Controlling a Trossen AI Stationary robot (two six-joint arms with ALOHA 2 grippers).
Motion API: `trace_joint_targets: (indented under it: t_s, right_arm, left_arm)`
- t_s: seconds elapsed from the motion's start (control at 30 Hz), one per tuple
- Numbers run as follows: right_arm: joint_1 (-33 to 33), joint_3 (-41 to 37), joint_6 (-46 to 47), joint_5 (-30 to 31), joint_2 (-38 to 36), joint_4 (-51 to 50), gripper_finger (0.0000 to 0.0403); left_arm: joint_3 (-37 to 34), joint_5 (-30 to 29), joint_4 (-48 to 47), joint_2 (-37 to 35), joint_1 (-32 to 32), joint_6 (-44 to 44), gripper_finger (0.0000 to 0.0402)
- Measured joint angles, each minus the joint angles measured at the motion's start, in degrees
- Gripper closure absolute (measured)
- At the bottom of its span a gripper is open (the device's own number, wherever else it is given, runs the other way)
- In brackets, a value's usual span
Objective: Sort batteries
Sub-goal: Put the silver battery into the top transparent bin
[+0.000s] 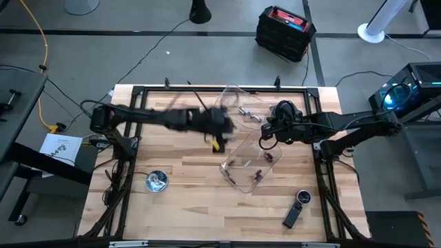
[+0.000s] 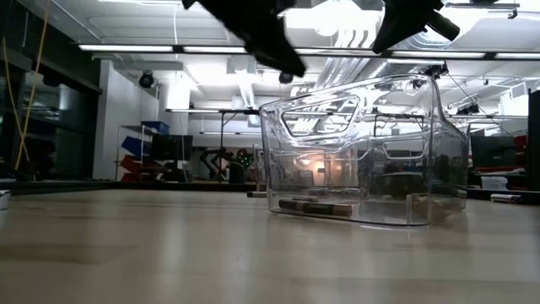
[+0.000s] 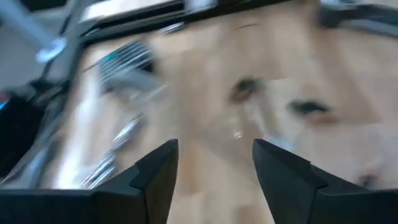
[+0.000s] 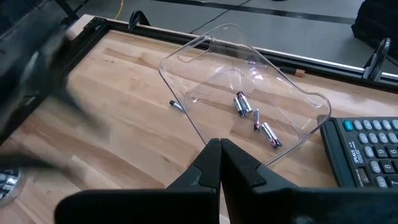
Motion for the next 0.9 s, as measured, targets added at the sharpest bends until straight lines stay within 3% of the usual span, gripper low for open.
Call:
trace_joint_targets:
  t_s: [0.2, 0.33, 0.6, 0.9]
  right_arm:
    - [0.02, 0.0, -0.02, -0.08, 0.0, -0.38, 0.0402]
    - [0.02, 0.0, -0.04, -0.14, 0.0, -0.4, 0.0402]
    - [0.02, 0.0, 0.28, -0.1, 0.0, -0.41, 0.0402]
    - [0.02, 0.0, 2.6, -0.07, 0.0, -0.41, 0.0402]
  left_arm:
    - [-7.4, 4.33, -3.06, -2.69, 15.88, -3.68, 0.0191]
    - [-11.53, 8.21, -8.01, 0.59, 22.2, 0.62, 0.019]
    - [-12.28, 6.13, -7.33, 9.19, 22.32, 10.0, 0.019]
    - [-12.22, 4.91, 1.79, 10.15, 21.82, 14.75, 0.019]
